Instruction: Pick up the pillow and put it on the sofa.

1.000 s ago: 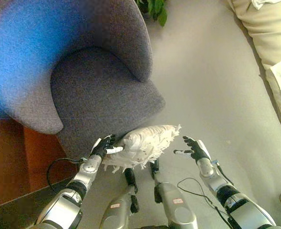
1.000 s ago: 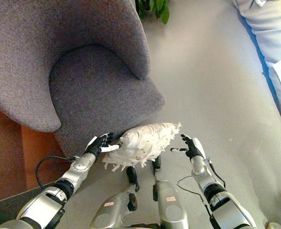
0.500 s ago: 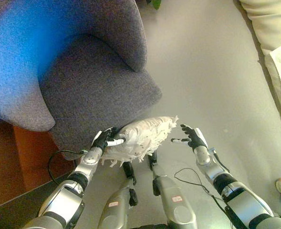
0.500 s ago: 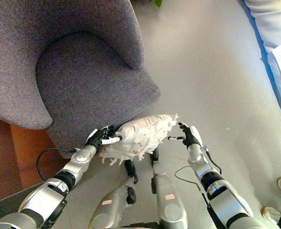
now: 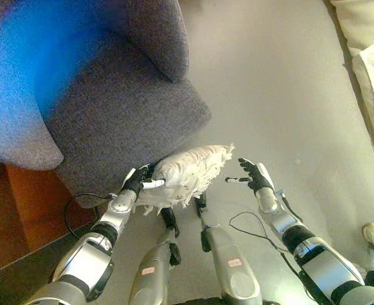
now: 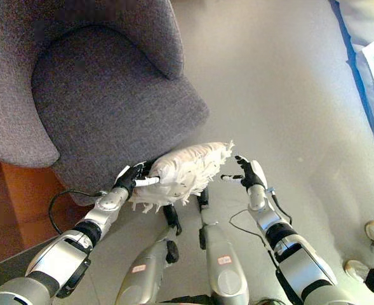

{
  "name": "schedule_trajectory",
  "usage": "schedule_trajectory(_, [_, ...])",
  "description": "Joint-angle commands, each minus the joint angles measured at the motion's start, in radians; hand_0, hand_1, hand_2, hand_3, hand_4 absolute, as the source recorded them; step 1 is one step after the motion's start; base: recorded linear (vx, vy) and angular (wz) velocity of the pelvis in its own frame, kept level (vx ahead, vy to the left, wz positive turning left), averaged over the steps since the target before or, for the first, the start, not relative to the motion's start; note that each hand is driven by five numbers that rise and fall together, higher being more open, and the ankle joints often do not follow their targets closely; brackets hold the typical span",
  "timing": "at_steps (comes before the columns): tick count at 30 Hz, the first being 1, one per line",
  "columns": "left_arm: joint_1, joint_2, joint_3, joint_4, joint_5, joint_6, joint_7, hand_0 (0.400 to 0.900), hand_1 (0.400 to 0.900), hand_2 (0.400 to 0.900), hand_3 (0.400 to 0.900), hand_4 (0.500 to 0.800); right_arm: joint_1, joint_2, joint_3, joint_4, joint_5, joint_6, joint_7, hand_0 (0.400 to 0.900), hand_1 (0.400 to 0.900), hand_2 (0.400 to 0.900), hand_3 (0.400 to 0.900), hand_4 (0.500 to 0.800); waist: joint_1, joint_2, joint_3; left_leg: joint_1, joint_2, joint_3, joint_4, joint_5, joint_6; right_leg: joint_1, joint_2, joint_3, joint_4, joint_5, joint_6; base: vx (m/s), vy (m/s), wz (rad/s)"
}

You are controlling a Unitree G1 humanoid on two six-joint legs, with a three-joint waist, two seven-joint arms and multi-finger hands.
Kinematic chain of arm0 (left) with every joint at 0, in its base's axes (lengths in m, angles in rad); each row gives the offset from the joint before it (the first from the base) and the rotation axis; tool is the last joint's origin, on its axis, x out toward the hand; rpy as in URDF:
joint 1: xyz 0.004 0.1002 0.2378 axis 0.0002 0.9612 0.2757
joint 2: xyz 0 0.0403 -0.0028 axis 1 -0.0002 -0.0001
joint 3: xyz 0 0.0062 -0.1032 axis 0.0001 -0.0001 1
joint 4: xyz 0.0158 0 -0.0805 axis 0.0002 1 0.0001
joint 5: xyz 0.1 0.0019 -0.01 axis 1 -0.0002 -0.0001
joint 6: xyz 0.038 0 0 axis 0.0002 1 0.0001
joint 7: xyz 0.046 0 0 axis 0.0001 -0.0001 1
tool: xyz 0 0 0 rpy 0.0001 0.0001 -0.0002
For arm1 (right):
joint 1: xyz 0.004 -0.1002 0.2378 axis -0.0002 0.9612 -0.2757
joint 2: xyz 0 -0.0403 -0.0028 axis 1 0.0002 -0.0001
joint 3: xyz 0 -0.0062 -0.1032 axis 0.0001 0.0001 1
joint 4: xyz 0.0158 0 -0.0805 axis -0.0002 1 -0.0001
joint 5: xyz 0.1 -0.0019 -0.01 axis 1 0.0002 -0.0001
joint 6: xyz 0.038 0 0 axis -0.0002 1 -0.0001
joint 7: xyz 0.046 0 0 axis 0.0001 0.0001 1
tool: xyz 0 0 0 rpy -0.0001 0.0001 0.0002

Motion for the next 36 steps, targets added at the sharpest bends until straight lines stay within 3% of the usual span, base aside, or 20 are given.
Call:
schedule_trajectory(1, [-0.055,0.024,0.001,0.02,-0.013,-0.01,0.013,0.9,0.9,0.9,0.9,0.8,-0.07,-0.072,0.035,-0.097,0.027,-0.006,-0.037,0.9,0.9,0.9,0.9,0.8,-0.022,-0.017,0.01,-0.128,0.078,-0.063,0.186,-0.037,-0.065,-0.082,-0.074,0.054,0.192,-0.126,0.152,0.0,-0.012,-0.05])
schedule_trajectory(5, [-0.067,0.021,-0.003,0.027,-0.002,0.004,0.025,0.9,0.9,0.9,0.9,0.8,-0.074,-0.069,0.039,-0.107,0.023,-0.002,-0.041,0.9,0.9,0.9,0.9,0.8,-0.027,-0.019,0.01,-0.147,0.081,-0.064,0.196,-0.036,-0.066,-0.1,-0.072,0.056,0.199,-0.123,0.152,0.0,-0.012,-0.04])
schedule_trajectory(6, [-0.073,0.022,-0.003,0.033,0.001,0.007,0.024,0.871,0.871,0.871,0.871,0.782,-0.08,-0.069,0.039,-0.106,0.023,-0.002,-0.041,0.9,0.9,0.9,0.9,0.8,-0.027,-0.019,0.01,-0.152,0.082,-0.064,0.197,-0.034,-0.067,-0.105,-0.072,0.056,0.2,-0.122,0.152,0.0,-0.004,-0.04])
schedule_trajectory(8, [-0.08,0.022,-0.005,0.04,0.009,0.012,0.029,0.6,0.6,0.6,0.6,0.62,-0.082,-0.071,0.041,-0.112,0.022,0.0,-0.041,0.9,0.9,0.9,0.9,0.8,-0.029,-0.021,0.01,-0.16,0.083,-0.064,0.2,-0.033,-0.067,-0.112,-0.073,0.055,0.201,-0.121,0.152,0.0,-0.002,-0.02])
schedule_trajectory(9, [-0.083,0.021,-0.005,0.044,0.016,0.014,0.033,0.545,0.545,0.545,0.545,0.587,-0.084,-0.07,0.042,-0.113,0.02,0.0,-0.042,0.9,0.9,0.9,0.9,0.8,-0.03,-0.021,0.01,-0.164,0.083,-0.065,0.202,-0.032,-0.068,-0.116,-0.072,0.055,0.203,-0.12,0.152,0.0,-0.002,-0.03])
schedule_trajectory(10, [-0.089,0.022,-0.006,0.048,0.02,0.016,0.039,0.443,0.443,0.443,0.443,0.526,-0.086,-0.07,0.043,-0.116,0.019,0.001,-0.045,0.9,0.9,0.9,0.9,0.8,-0.03,-0.021,0.01,-0.171,0.084,-0.065,0.203,-0.03,-0.069,-0.122,-0.072,0.055,0.204,-0.119,0.152,0.0,0.0,0.0])
schedule_trajectory(11, [-0.094,0.024,-0.005,0.052,0.02,0.016,0.04,0.4,0.4,0.4,0.4,0.5,-0.09,-0.07,0.046,-0.121,0.02,0.004,-0.048,0.9,0.9,0.9,0.9,0.8,-0.031,-0.021,0.01,-0.178,0.085,-0.064,0.206,-0.028,-0.07,-0.128,-0.072,0.055,0.206,-0.118,0.151,0.0,0.0,0.0])
schedule_trajectory(23, [-0.132,0.032,-0.012,0.051,0.028,0.027,0.061,0.4,0.4,0.4,0.4,0.5,-0.1,-0.082,0.058,-0.17,0.026,0.021,-0.055,0.9,0.9,0.9,0.9,0.8,-0.041,-0.024,0.01,-0.223,0.089,-0.067,0.214,-0.017,-0.075,-0.173,-0.068,0.053,0.218,-0.113,0.151,0.0,0.0,0.0])
schedule_trajectory(36, [-0.111,0.029,-0.004,0.039,0.029,-0.004,0.06,0.4,0.4,0.4,0.4,0.5,-0.075,-0.06,0.043,-0.087,0.021,0.017,-0.013,0.9,0.9,0.9,0.9,0.8,-0.029,-0.016,0.01,-0.146,0.076,-0.088,0.201,-0.027,-0.077,-0.096,-0.076,0.054,0.205,-0.126,0.147,0.0,0.005,0.02])
